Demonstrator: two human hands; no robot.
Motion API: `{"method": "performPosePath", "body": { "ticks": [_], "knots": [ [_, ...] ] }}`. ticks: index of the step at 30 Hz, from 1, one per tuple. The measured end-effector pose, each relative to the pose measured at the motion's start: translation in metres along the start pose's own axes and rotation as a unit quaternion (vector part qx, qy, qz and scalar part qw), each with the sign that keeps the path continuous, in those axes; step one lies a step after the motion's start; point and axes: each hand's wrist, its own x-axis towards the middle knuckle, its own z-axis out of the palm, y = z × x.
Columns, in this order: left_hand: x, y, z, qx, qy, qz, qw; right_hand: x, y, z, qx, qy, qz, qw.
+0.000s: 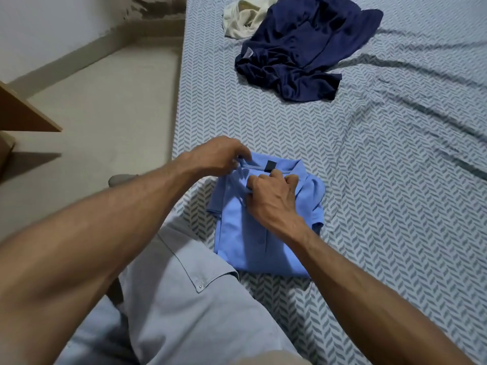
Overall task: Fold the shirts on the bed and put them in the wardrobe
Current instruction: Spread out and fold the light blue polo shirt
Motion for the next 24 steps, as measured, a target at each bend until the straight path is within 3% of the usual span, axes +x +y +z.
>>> {"method": "performPosePath", "body": {
  "ticks": [2,4,7,10,14,18,21,24],
  "knots": [
    [0.009,0.002,-0.004,0.051,-0.050,0.015,0.997,-0.005,0.002,0.002,0.010,0.015,-0.007,1.000],
    [0.012,0.004,-0.006,0.069,-0.050,0.027,0.996,-0.010,0.006,0.005,0.002,0.030,-0.030,0.999],
    [0.007,0.001,-0.004,0.040,0.007,0.027,0.999,-0.018,0.011,0.007,0.027,0.037,-0.027,0.999],
    [-0.005,-0.003,0.002,-0.029,0.070,0.021,0.997,-0.007,0.010,0.002,0.103,0.025,0.049,0.993],
    [-0.016,-0.001,0.006,-0.077,0.099,0.018,0.992,0.026,0.009,-0.008,0.191,-0.051,0.092,0.976],
    [-0.018,-0.003,0.009,-0.075,0.107,0.016,0.991,0.032,0.009,-0.011,0.149,-0.057,0.093,0.983],
    [-0.018,-0.003,0.014,-0.045,0.098,-0.016,0.994,0.028,0.020,-0.016,0.129,-0.052,0.047,0.989],
    [-0.018,0.012,0.019,-0.051,0.115,-0.029,0.992,0.035,0.058,-0.042,0.112,-0.121,-0.023,0.986]
  ]
}}
